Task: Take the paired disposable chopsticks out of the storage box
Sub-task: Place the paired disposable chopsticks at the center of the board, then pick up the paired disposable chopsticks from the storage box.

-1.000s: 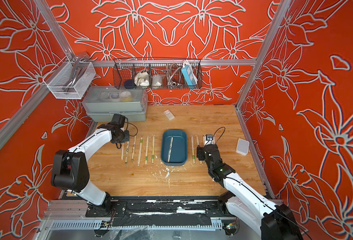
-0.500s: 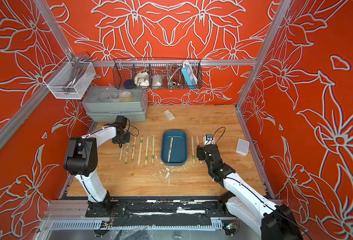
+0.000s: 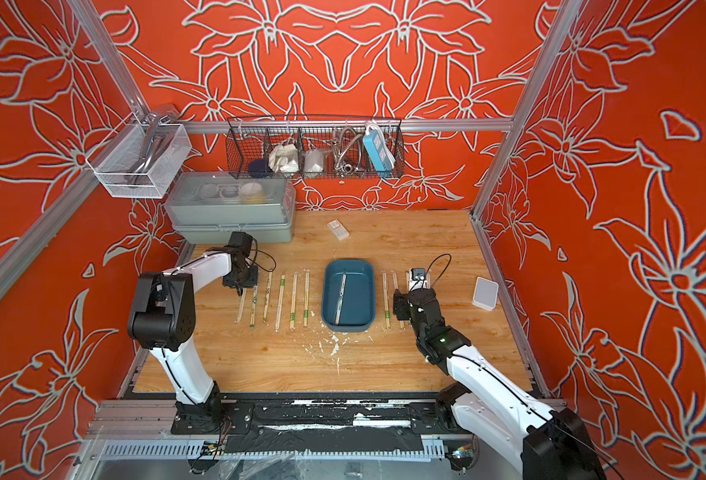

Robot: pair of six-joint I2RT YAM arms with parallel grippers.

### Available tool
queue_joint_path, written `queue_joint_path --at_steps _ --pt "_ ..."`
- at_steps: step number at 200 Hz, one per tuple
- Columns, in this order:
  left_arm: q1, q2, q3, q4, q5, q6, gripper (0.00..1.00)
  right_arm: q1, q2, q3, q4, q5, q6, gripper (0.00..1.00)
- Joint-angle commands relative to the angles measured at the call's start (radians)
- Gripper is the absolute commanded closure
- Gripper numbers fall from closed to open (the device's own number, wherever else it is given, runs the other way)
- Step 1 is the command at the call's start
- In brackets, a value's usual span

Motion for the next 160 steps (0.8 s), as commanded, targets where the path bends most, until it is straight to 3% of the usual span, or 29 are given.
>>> queue_joint_path --at_steps 1,44,69,99,129,160 --pt "-0.001 -0.056 -0.018 -0.015 0.01 -0.027 0.6 0.0 -0.006 0.02 0.005 -0.043 -0.005 0.28" --pt "-0.052 -0.283 -0.085 0.013 0.005 -0.104 0.53 0.022 0.05 0.217 -0.203 -0.143 0.085 0.3" --pt "-0.098 -0.479 -0.178 0.111 0.066 -0.168 0.41 0.059 0.187 0.393 -0.341 -0.196 0.091 0.31" --pt "-0.196 -0.742 -0.375 0.294 0.118 -0.206 0.19 0.11 0.363 0.576 -0.458 -0.221 0.111 0.34" --pt "-0.303 -1.012 -0.642 0.508 0.172 -0.207 0.12 0.158 0.475 0.682 -0.494 -0.214 0.14 0.36" --pt "-0.35 -1.19 -0.836 0.582 0.258 -0.166 0.11 0.196 0.637 0.833 -0.599 -0.198 0.142 0.36"
